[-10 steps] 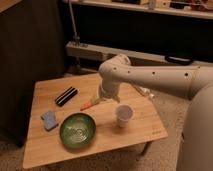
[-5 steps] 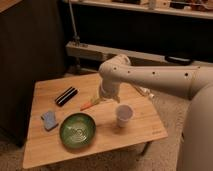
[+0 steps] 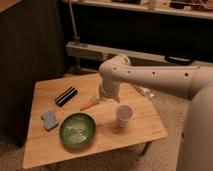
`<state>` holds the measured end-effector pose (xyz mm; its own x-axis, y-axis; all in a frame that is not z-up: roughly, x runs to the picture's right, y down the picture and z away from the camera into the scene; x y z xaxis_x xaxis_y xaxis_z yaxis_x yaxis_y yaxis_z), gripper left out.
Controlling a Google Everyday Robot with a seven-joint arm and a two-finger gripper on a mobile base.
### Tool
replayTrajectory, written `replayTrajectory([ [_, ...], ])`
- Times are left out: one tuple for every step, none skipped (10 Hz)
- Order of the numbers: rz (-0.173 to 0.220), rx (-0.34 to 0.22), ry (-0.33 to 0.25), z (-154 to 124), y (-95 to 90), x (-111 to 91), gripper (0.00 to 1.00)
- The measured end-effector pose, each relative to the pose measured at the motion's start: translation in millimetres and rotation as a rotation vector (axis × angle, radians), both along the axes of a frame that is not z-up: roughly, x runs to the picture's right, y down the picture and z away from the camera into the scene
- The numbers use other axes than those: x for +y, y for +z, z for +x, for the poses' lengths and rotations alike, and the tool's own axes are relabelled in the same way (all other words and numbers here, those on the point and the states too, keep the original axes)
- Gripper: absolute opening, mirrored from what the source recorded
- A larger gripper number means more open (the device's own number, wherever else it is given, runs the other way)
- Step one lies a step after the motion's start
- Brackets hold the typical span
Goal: Push the eraser across the table
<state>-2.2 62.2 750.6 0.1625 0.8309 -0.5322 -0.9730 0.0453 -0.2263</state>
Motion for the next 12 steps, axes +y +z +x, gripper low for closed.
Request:
replayTrajectory([
  [0.0,0.0,0.0,0.0,0.0,0.0,0.8],
  [0.0,0.0,0.0,-0.1,0.0,0.0,0.8],
  [0.0,0.0,0.0,-0.1,0.0,0.0,0.8],
  [0.0,0.0,0.0,-0.1,0.0,0.0,0.8],
  [0.0,0.0,0.0,-0.1,0.0,0.0,0.8],
  [0.0,0.0,0.0,0.0,0.0,0.0,0.8],
  [0.0,0.0,0.0,0.0,0.0,0.0,0.8],
  [0.0,0.0,0.0,-0.1,0.0,0.0,0.8],
  [0.004,-0.001,0.0,-1.1,0.6,-1.2,0.8],
  [0.023,-0.006,-0.003,-3.3,4.3,-5.7,0.8],
  [0.055,-0.011,-0.014,-6.7,12.1,-16.1,0.8],
  [0.075,-0.03,-0.024,-18.0,19.9,-25.2,0.8],
])
